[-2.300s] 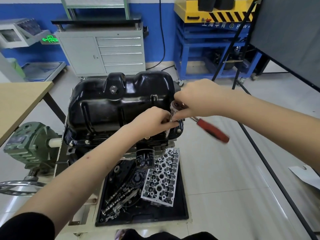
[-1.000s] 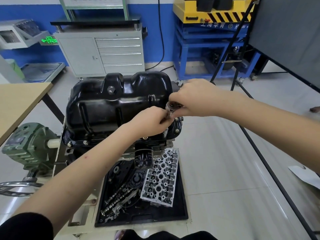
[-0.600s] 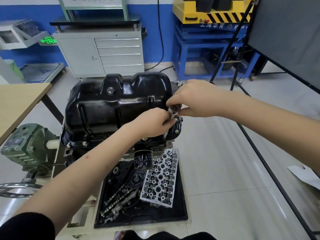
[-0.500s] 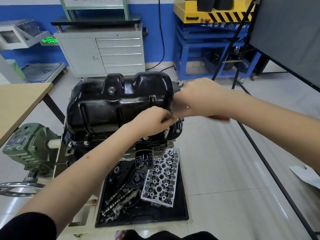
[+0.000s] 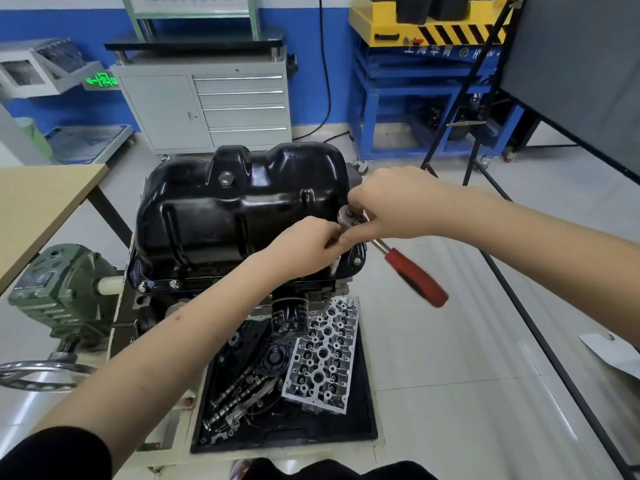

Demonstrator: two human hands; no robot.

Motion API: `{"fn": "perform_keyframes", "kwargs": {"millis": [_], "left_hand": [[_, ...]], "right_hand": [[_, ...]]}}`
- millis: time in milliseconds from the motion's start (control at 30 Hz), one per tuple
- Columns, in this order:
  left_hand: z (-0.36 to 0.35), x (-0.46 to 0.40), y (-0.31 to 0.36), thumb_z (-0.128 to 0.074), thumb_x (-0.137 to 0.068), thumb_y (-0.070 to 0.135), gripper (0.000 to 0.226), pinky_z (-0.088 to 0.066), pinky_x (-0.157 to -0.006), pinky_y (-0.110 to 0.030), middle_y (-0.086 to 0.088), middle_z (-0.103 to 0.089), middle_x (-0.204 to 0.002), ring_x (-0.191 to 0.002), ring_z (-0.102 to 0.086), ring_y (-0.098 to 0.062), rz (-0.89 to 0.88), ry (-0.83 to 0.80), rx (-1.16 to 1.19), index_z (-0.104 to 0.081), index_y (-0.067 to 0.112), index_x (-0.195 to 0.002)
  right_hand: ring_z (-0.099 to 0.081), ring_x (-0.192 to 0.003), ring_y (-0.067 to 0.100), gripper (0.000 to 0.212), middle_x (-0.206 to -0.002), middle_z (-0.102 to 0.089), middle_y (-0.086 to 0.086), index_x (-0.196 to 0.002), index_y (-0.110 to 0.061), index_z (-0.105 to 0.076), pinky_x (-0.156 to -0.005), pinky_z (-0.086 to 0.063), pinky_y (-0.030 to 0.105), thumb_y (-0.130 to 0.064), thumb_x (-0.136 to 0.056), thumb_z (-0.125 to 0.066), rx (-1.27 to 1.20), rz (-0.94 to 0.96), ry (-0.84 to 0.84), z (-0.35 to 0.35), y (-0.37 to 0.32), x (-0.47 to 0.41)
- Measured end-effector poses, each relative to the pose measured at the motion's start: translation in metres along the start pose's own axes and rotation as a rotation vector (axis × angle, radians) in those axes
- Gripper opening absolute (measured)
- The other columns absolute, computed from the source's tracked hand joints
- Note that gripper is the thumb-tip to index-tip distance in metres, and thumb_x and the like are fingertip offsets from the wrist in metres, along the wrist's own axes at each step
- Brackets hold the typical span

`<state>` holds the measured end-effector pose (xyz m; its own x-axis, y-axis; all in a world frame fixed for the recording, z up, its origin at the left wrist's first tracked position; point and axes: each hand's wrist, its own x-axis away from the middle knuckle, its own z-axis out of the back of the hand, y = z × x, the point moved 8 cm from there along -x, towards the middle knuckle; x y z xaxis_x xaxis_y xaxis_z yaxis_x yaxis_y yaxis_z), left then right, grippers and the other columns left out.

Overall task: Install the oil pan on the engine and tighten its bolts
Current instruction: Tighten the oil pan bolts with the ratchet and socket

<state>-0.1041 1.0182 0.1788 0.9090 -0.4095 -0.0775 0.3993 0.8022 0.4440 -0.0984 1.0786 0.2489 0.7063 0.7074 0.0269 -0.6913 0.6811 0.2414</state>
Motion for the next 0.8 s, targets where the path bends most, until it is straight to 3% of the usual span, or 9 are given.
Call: {"fn": "perform_keyframes", "kwargs": {"millis": [100,167,233,300,400,500,600,700,800], "left_hand": [[0.002,-0.001,0.002,-0.04,-0.096,0.026,0.047,-0.019,-0.051,-0.028,0.003,-0.035,-0.048,-0.05,-0.036,-0.019,-0.004,0.008,-0.066,-0.031,0.017,-0.051],[0.001,-0.002,0.002,-0.04,-0.096,0.026,0.045,-0.02,-0.052,-0.028,0.001,-0.036,-0.049,-0.05,-0.036,-0.019,0.002,-0.039,-0.06,-0.039,0.009,-0.054],[-0.001,-0.003,0.0,-0.041,-0.096,0.026,0.038,-0.027,-0.055,-0.03,-0.001,-0.039,-0.053,-0.056,-0.04,-0.023,0.023,-0.081,-0.053,-0.051,0.002,-0.069],[-0.002,-0.002,0.0,-0.039,-0.096,0.028,0.039,-0.031,-0.054,-0.031,-0.002,-0.041,-0.055,-0.055,-0.041,-0.022,0.028,-0.092,-0.047,-0.051,0.003,-0.069],[-0.002,0.0,-0.001,-0.037,-0.096,0.03,0.042,-0.029,-0.049,-0.028,0.001,-0.04,-0.051,-0.047,-0.036,-0.014,0.03,-0.043,0.012,-0.037,0.017,-0.056],[-0.003,-0.002,0.0,-0.04,-0.096,0.027,0.045,-0.022,-0.047,-0.027,0.002,-0.038,-0.049,-0.047,-0.035,-0.014,0.024,-0.003,-0.024,-0.034,0.015,-0.053],[-0.005,-0.005,0.0,-0.041,-0.096,0.026,0.043,-0.019,-0.051,-0.027,0.002,-0.038,-0.051,-0.049,-0.036,-0.015,0.016,-0.027,-0.06,-0.037,0.012,-0.055],[-0.007,-0.006,0.001,-0.04,-0.096,0.027,0.041,-0.022,-0.053,-0.027,0.003,-0.04,-0.053,-0.05,-0.037,-0.013,0.006,-0.068,-0.067,-0.036,0.017,-0.056],[-0.006,-0.003,0.0,-0.04,-0.096,0.033,0.044,-0.026,-0.049,-0.029,0.003,-0.041,-0.051,-0.049,-0.039,-0.015,0.007,-0.043,-0.039,-0.038,0.016,-0.055]], "right_hand": [[-0.042,-0.067,0.016,0.028,-0.061,-0.04,-0.011,-0.08,-0.02,-0.049,-0.048,-0.026,0.026,-0.047,-0.084,-0.054,-0.09,0.047,0.039,0.002,-0.003,0.0],[-0.047,-0.08,0.017,0.01,-0.072,-0.051,-0.012,-0.092,-0.026,-0.052,-0.06,-0.04,0.031,-0.035,-0.088,-0.054,-0.124,0.103,0.006,0.005,-0.006,0.002],[-0.052,-0.093,0.02,0.022,-0.093,-0.061,-0.008,-0.11,-0.029,-0.055,-0.073,-0.045,0.037,-0.029,-0.089,-0.055,-0.071,0.157,-0.038,0.004,-0.009,0.003],[-0.051,-0.083,0.019,0.024,-0.081,-0.058,-0.007,-0.11,-0.027,-0.057,-0.063,-0.041,0.033,-0.036,-0.088,-0.055,-0.016,0.134,0.003,0.006,-0.007,0.002],[-0.037,-0.06,0.016,0.04,-0.06,-0.035,-0.008,-0.085,-0.018,-0.051,-0.045,-0.023,0.026,-0.058,-0.082,-0.05,0.03,-0.004,0.02,0.004,0.001,-0.001],[-0.04,-0.064,0.017,0.038,-0.06,-0.037,-0.009,-0.079,-0.018,-0.045,-0.045,-0.021,0.025,-0.056,-0.081,-0.053,-0.013,-0.005,0.026,0.0,0.002,0.0],[-0.046,-0.084,0.017,0.017,-0.079,-0.05,-0.009,-0.097,-0.024,-0.054,-0.059,-0.038,0.031,-0.037,-0.086,-0.055,-0.066,0.079,0.008,0.005,-0.001,0.002],[-0.047,-0.101,0.017,0.028,-0.101,-0.059,-0.008,-0.116,-0.029,-0.055,-0.076,-0.044,0.038,-0.027,-0.088,-0.056,-0.024,0.152,-0.037,0.004,-0.005,0.004],[-0.046,-0.08,0.018,0.024,-0.075,-0.05,-0.006,-0.102,-0.026,-0.058,-0.058,-0.035,0.029,-0.042,-0.086,-0.055,0.051,0.081,0.027,0.008,-0.002,0.001]]}}
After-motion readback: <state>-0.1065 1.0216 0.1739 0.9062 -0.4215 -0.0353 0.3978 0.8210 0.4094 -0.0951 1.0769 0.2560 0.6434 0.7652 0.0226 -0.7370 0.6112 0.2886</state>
